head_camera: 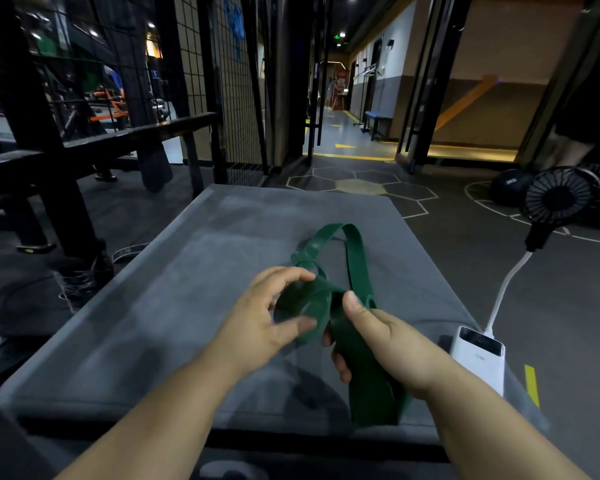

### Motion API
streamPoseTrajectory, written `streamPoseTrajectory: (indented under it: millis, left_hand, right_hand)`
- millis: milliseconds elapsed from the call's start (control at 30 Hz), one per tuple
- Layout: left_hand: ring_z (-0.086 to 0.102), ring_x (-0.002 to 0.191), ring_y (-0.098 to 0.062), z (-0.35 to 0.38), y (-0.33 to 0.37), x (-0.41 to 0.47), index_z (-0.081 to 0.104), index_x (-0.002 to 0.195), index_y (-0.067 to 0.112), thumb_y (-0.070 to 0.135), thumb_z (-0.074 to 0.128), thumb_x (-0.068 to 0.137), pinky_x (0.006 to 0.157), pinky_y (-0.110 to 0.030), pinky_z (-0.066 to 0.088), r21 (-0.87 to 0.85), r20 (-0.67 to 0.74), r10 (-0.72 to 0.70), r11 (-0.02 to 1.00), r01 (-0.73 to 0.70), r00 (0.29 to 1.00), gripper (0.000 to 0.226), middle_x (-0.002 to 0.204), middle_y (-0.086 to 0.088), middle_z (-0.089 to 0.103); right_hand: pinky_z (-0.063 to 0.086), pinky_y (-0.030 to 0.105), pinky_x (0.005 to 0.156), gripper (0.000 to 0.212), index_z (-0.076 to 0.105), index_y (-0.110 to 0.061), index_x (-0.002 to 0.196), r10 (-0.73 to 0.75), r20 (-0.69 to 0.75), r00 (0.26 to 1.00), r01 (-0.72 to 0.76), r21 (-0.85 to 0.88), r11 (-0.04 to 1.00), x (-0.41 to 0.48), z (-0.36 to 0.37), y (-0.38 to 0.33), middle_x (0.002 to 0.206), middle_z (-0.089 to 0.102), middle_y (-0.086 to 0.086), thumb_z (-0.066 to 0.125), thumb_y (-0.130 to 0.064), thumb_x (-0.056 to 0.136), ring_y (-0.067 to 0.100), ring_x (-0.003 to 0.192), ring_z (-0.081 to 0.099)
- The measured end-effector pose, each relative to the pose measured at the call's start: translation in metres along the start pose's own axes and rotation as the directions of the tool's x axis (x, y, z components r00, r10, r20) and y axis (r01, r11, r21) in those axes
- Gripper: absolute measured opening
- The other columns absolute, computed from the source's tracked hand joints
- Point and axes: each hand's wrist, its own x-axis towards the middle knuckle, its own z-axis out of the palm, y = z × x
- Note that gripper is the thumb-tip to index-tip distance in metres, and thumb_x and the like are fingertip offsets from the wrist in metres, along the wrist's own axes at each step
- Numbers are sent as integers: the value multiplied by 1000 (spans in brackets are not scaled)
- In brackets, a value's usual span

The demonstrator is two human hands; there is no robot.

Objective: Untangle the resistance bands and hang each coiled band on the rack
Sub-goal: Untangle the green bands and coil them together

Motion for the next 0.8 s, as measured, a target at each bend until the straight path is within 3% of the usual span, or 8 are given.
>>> streamPoseTrajectory:
  millis: [167,233,333,400,467,533,667,800]
  left_hand:
    - [42,108,5,-3,0,5,62,112,55,39,54,88,95,-2,26,321,-194,157,943,-89,968,30,115,33,48]
    - [56,101,8,-9,2,7,66,107,42,21,65,86,91,-4,37,79,-143,72,995,-61,987,29,103,29,64]
    - [69,81,-2,-18,6,10,69,85,22,7,77,76,78,-16,53,-261,26,-131,956,134,991,20,81,9,75]
    - [68,73,-6,-24,5,8,72,74,21,30,83,71,72,-18,53,-306,153,-143,934,185,978,14,75,4,74]
    - [67,71,-6,-28,2,6,76,74,26,62,83,54,71,-17,52,-333,258,-126,919,210,958,42,73,4,72]
    - [64,64,-4,-31,-1,6,76,71,27,75,78,47,66,-14,49,-353,284,-133,906,233,949,54,66,5,69]
    - [49,54,-2,-22,0,6,64,58,25,82,64,57,56,-14,39,-134,340,-189,960,247,921,58,55,11,54]
    - [48,54,-5,1,1,11,57,63,20,72,46,69,57,-22,38,194,258,-178,973,129,950,53,55,9,52]
  right_hand:
    - [52,26,61,70,69,-3,92,37,215,976,-40,8,999,-5,5,-6,71,67,15,39,-66,86,22,62,65]
    - [54,25,59,59,67,-4,99,62,328,943,-74,23,997,-9,4,-8,72,69,12,45,-57,88,21,62,66]
    - [54,25,64,47,56,7,117,80,529,845,-101,11,995,-13,-1,-9,74,70,6,52,-34,95,18,65,67]
    - [55,27,69,44,50,10,126,80,633,770,-119,20,993,-15,-4,-11,80,70,6,53,-23,97,18,70,68]
    - [54,28,73,41,52,5,128,45,712,701,-111,46,993,-15,-7,-12,83,69,5,54,-21,95,18,74,67]
    - [52,27,74,37,54,-2,127,-10,766,643,-78,79,994,-14,-10,-11,83,69,2,57,-22,96,15,75,66]
    - [47,29,72,45,56,-4,121,-137,793,594,11,163,987,-10,-12,-8,72,64,14,65,-35,90,14,72,62]
    - [44,29,70,38,60,-4,113,-264,736,623,22,321,947,-7,-14,-3,77,61,6,70,-31,87,17,68,59]
